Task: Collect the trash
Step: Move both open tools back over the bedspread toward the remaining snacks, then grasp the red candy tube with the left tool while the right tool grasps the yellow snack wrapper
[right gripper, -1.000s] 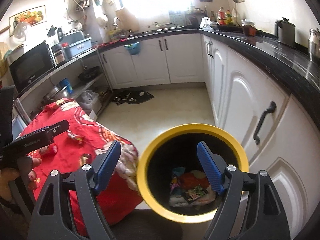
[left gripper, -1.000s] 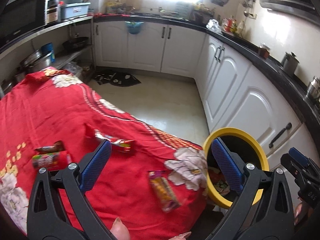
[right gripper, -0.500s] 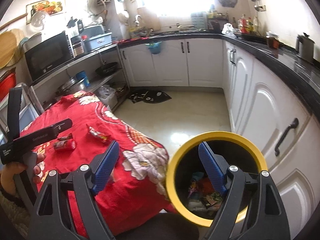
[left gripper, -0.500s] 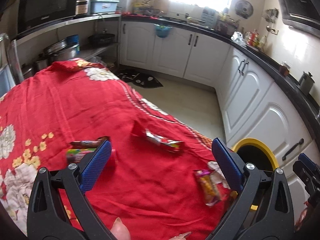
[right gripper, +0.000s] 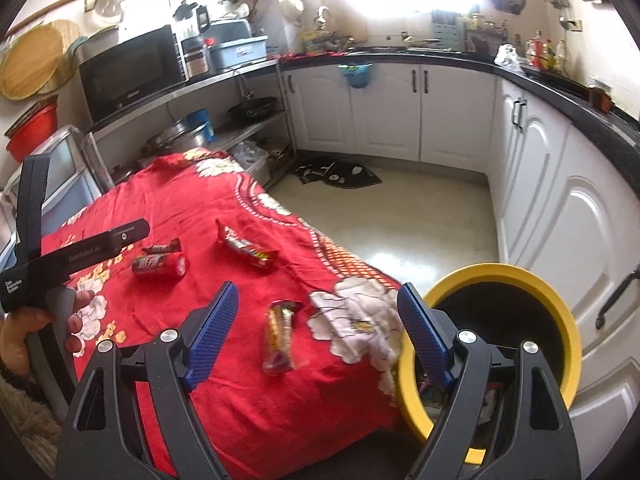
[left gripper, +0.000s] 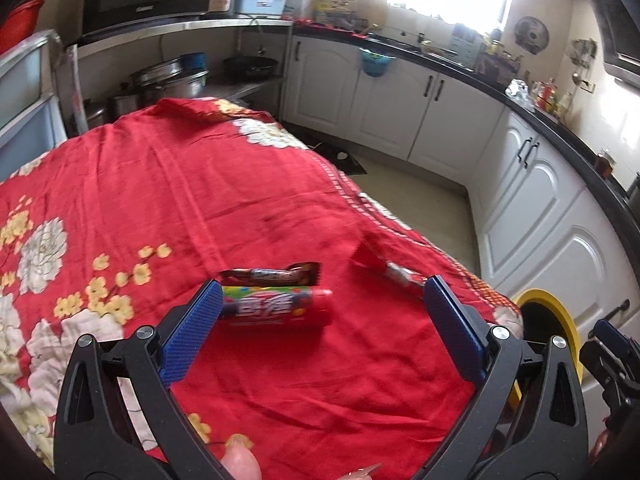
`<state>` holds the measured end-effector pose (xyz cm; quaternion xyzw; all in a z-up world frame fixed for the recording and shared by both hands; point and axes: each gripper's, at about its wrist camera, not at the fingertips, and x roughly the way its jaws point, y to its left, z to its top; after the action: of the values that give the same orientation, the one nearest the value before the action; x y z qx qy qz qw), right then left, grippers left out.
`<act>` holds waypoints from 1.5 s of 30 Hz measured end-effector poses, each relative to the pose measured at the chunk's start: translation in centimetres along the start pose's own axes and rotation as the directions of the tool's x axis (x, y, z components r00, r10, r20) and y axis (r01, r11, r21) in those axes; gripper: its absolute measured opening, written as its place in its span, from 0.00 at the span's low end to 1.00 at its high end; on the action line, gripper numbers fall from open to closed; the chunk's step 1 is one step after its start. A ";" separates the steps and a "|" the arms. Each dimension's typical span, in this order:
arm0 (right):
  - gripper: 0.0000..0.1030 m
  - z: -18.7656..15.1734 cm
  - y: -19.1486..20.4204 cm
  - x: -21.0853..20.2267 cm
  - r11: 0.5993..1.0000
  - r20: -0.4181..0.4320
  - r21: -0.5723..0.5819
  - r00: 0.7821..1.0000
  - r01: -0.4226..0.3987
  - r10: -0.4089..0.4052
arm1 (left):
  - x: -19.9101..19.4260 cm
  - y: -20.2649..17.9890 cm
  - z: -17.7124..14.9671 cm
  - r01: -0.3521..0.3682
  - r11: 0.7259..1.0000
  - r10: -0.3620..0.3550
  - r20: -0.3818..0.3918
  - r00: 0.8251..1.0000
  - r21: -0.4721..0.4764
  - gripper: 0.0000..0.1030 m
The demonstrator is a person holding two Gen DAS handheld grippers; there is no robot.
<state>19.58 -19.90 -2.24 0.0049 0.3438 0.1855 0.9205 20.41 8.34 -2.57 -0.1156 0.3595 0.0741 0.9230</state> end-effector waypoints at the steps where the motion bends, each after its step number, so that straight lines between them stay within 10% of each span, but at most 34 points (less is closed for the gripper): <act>1: 0.76 0.0 0.4 0.3 1.000 -0.006 -0.006 1.000 -0.007 0.007 | 0.1 0.4 0.0 -0.006 1.000 0.006 -0.003 1.000 -0.006 0.90; 22: 0.76 -2.5 2.8 8.6 0.996 -0.212 -0.030 0.975 -0.078 0.070 | 5.4 3.0 -1.5 -0.040 0.998 0.034 -0.127 0.991 -0.051 0.90; 33: 0.25 -3.4 3.1 10.4 0.992 -0.279 -0.029 0.954 -0.124 0.111 | 8.0 2.8 -1.7 -0.097 0.994 0.088 -0.174 0.981 -0.045 0.90; 45: 0.19 -3.4 4.1 9.1 0.982 -0.265 -0.051 0.951 -0.179 0.160 | 7.6 3.2 -2.4 -0.083 0.996 0.074 -0.167 0.983 -0.044 0.84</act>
<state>22.41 -13.33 -10.03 -0.0243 0.4525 0.2755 0.8478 23.69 11.22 -9.97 -0.1303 0.4368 0.1097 0.8833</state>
